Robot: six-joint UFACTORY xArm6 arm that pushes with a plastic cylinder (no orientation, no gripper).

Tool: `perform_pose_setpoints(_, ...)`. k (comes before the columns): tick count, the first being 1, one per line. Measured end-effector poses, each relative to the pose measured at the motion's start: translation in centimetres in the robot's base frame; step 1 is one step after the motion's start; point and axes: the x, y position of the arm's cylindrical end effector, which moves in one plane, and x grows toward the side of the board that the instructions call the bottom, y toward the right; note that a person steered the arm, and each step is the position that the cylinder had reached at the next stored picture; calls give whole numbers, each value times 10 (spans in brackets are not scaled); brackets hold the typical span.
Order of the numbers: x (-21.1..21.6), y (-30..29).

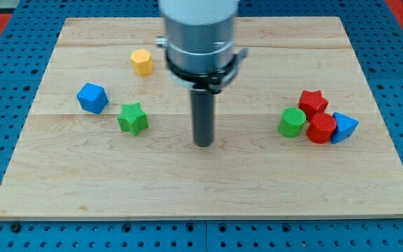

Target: Move the green circle below the yellow heart

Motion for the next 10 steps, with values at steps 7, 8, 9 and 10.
perform_pose_setpoints(7,-28,96)
perform_pose_setpoints(8,-28,49)
perform_pose_setpoints(9,-28,33)
perform_pose_setpoints(10,28,95)
